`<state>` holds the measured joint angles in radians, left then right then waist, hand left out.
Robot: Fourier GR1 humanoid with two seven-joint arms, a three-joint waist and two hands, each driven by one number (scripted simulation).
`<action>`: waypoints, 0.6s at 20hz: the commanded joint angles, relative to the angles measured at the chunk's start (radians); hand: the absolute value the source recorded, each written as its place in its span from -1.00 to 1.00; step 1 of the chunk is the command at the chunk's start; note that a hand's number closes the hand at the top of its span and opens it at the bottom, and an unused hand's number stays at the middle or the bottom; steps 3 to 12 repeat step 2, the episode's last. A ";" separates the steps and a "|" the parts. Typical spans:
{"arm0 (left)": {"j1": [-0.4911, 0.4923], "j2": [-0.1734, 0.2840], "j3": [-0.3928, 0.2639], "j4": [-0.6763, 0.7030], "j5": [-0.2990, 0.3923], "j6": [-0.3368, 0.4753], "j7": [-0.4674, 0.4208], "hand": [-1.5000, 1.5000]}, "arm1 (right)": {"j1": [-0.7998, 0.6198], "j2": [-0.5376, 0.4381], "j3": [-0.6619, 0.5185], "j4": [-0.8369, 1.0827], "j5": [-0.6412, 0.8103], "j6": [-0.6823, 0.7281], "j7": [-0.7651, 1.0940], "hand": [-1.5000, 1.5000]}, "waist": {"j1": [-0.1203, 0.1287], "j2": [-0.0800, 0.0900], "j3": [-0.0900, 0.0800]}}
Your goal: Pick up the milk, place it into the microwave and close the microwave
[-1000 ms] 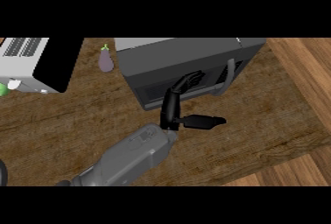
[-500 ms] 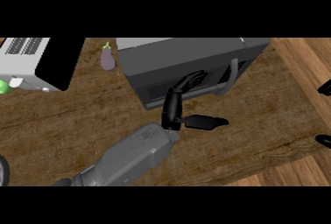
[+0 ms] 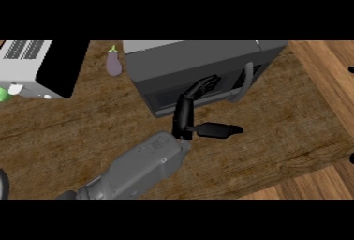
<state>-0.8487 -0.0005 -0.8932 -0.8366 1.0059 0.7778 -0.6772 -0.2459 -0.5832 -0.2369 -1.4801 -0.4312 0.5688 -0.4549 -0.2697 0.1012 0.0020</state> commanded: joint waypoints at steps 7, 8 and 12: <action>-0.070 0.000 0.069 0.081 0.035 0.022 -0.005 -1.00 | -0.030 -0.026 -0.017 0.050 -0.047 0.039 0.015 -1.00 | -0.005 0.009 -0.002; -0.070 0.000 0.069 0.081 0.035 0.022 -0.005 -1.00 | -0.030 -0.026 -0.017 0.050 -0.047 0.039 0.015 -1.00 | -0.005 0.009 -0.002; -0.070 0.000 0.069 0.081 0.035 0.022 -0.005 -1.00 | -0.030 -0.026 -0.017 0.050 -0.047 0.039 0.015 -1.00 | -0.005 0.009 -0.002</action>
